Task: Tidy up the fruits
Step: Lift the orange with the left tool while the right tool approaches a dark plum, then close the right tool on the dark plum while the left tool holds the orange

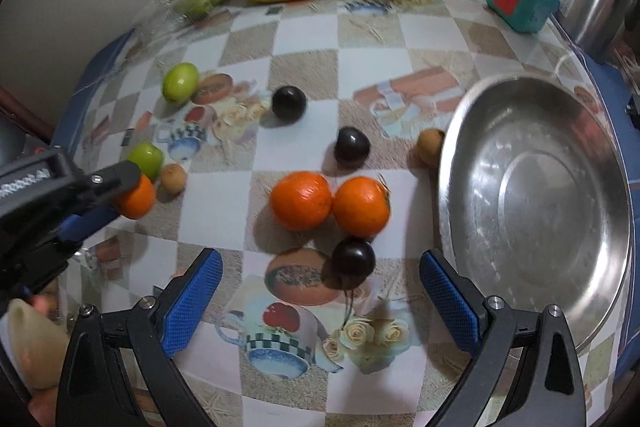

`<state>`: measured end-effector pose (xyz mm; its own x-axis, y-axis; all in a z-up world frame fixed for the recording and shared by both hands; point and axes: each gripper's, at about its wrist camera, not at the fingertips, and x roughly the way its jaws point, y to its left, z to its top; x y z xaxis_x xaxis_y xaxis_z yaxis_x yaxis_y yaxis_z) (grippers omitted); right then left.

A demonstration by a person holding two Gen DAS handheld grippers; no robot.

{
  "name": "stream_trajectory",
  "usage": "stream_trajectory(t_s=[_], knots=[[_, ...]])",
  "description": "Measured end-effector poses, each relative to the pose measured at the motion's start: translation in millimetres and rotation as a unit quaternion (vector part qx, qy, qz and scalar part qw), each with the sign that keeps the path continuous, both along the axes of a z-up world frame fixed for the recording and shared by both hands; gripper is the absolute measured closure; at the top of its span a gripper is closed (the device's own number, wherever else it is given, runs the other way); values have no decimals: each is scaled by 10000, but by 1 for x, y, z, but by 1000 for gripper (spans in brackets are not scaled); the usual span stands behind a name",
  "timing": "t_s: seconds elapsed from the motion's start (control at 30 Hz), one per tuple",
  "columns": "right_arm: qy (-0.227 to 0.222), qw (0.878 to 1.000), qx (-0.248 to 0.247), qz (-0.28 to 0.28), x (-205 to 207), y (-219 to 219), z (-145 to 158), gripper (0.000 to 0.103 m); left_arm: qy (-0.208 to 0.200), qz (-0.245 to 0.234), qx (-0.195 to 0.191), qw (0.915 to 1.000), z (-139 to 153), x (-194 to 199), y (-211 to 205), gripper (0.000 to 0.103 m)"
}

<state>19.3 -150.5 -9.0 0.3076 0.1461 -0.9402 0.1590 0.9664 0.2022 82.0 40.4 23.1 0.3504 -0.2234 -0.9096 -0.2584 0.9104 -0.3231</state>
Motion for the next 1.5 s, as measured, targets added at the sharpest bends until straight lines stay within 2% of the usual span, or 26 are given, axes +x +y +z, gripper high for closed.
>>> stream_trajectory(t_s=[0.23, 0.43, 0.53, 0.63, 0.7, 0.77, 0.9, 0.97, 1.1, 1.13, 1.33, 1.5], knots=[[204, 9997, -114, 24, 6, 3, -19, 6, 61, -54, -15, 10000, -4, 3, -4, 66], [167, 9992, -325, 139, 9, 9, -20, 10, 103, -88, 10, 9999, -7, 4, -6, 66], [203, 9994, -259, 117, 9, 10, -20, 24, 120, -116, 18, 9999, -8, 5, -8, 66], [171, 9994, -298, 64, 8, 9, -20, 25, 145, -145, 35, 9998, -9, 6, -10, 66], [196, 9995, -250, 41, 7, 6, -21, 29, 158, -174, 34, 9997, -10, 6, -12, 66], [247, 9993, -264, 34, 8, 5, -25, 39, 165, -199, 48, 9997, -11, 7, -13, 66], [223, 9990, -396, 29, 9, 4, -28, 48, 193, -219, 54, 9996, -13, 7, -14, 66], [198, 9989, -420, 1, 9, 2, -28, 58, 209, -222, 58, 9995, -14, 8, -14, 66], [186, 9987, -473, 11, 10, 1, -28, 62, 224, -240, 88, 9994, -15, 9, -15, 66], [185, 9985, -511, 6, 10, 1, -28, 67, 225, -247, 98, 9994, -15, 9, -16, 66], [189, 9990, -408, 15, 10, 1, -27, 76, 239, -255, 126, 9993, -16, 9, -17, 66], [193, 9998, -74, -78, 5, -5, -22, 76, 206, -242, 136, 9994, -15, 9, -16, 66]])
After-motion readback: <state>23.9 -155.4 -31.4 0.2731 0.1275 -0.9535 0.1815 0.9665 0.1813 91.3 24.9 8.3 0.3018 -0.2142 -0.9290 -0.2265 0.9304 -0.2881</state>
